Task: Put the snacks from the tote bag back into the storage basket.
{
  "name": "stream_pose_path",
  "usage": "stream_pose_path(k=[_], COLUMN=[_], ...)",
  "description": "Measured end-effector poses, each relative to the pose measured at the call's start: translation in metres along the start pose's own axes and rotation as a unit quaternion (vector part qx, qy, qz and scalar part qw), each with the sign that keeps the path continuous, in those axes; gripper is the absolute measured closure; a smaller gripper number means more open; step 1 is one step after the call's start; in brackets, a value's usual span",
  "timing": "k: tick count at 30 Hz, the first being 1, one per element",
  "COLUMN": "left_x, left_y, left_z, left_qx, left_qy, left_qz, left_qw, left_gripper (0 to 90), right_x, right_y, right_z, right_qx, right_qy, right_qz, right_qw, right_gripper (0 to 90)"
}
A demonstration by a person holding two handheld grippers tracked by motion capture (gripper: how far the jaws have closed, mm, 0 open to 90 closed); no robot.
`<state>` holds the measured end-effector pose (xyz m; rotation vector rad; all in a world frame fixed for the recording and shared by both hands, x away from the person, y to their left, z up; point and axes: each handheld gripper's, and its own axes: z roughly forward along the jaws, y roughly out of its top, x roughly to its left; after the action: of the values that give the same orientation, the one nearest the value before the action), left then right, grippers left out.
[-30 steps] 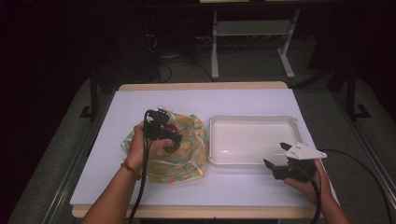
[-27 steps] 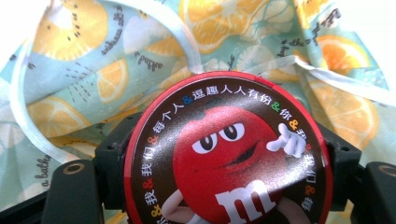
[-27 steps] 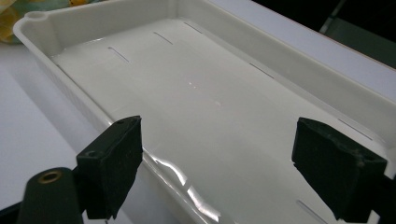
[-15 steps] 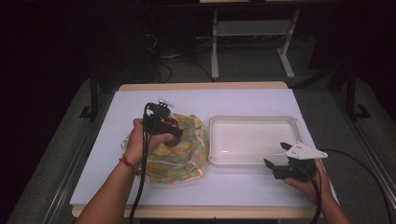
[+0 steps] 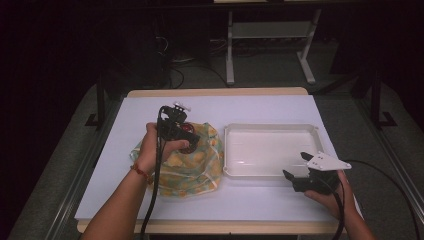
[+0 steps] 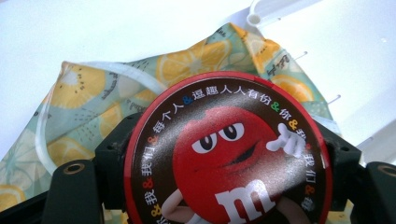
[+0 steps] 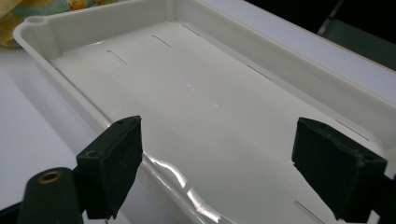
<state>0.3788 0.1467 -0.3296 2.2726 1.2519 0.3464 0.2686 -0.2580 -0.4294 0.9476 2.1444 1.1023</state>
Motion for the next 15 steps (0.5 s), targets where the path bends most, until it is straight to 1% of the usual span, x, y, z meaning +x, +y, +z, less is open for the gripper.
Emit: stream_pose_path(k=[8,15], left_x=[-0.007,-0.013], left_y=[0.006,0.013], left_z=[-0.002,-0.005], left_qx=[-0.002,-0.003], left_qy=[-0.003,-0.005], left_qz=[0.007,0.018], left_qw=[1.0,0.9998], left_gripper=[24.9,24.9], right_x=[0.0,0.0], right_y=[0.0,0.0], right_z=[0.0,0.0], right_qx=[-0.001,-0.001], right_qy=[-0.001,-0.001], right_qz=[0.0,0.0], right_qw=[1.0,1.0], right_gripper=[15.7,15.7])
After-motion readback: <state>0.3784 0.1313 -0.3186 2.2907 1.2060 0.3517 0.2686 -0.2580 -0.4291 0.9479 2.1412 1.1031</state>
